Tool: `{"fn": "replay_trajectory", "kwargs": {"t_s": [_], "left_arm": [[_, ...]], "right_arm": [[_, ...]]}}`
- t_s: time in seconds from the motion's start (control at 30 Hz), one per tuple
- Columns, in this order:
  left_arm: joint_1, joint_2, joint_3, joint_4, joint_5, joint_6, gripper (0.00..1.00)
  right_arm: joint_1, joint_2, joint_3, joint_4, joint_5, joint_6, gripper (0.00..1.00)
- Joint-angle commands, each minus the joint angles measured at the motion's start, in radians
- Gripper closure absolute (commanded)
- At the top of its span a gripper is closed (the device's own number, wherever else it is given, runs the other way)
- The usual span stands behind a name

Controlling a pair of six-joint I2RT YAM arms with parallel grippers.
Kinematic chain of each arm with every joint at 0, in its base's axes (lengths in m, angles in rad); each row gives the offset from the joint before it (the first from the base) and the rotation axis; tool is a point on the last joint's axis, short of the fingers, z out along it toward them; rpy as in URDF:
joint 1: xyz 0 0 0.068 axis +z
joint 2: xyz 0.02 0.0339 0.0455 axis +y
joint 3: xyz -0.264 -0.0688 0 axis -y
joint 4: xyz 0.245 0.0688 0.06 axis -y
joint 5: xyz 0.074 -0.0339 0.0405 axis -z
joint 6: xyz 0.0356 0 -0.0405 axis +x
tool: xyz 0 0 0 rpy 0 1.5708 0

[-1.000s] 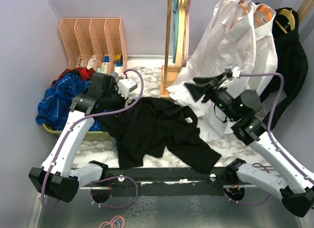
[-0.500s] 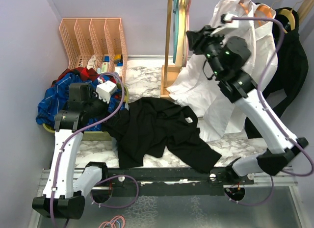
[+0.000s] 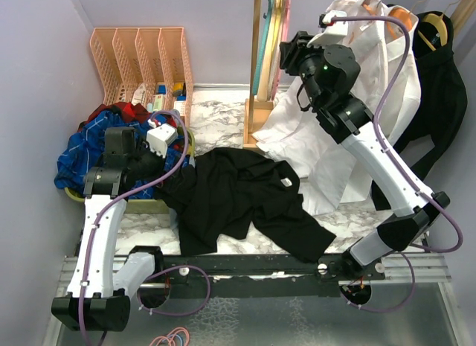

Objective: Place the shirt on the hanger

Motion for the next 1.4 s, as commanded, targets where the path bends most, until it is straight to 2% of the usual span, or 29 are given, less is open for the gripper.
{"fn": "replay_trajectory", "kwargs": {"t_s": [0.0,0.5,0.6,0.73,0.83,1.1,1.37], "left_arm": [[0.006,0.004,0.003,0.024,0.061,0.002,0.01],[0.006,0.007,-0.020,0.039,0.040,-0.003,0.01],[0.006,0.011,-0.021,0.041,0.036,-0.004,0.01],[0.006,0.015,-0.024,0.045,0.036,-0.004,0.01],[0.006,0.017,-0.026,0.048,0.036,-0.005,0.01],[0.006,0.018,-0.027,0.049,0.032,-0.010,0.01],[0.007,0.019,-0.027,0.052,0.023,-0.014,0.01]], "right_arm": [[-0.010,0.028,0.034,0.019,0.066,-0.036,0.61],[-0.051,0.114,0.070,-0.005,0.032,-0.023,0.60],[-0.052,0.122,0.073,-0.004,0.023,-0.013,0.55],[-0.052,0.125,0.079,-0.002,0.006,-0.001,0.42],[-0.052,0.123,0.077,-0.003,-0.006,0.008,0.38],[-0.053,0.085,0.041,-0.008,-0.060,0.077,0.35],[-0.059,-0.018,-0.038,0.022,-0.202,0.224,0.37]]}}
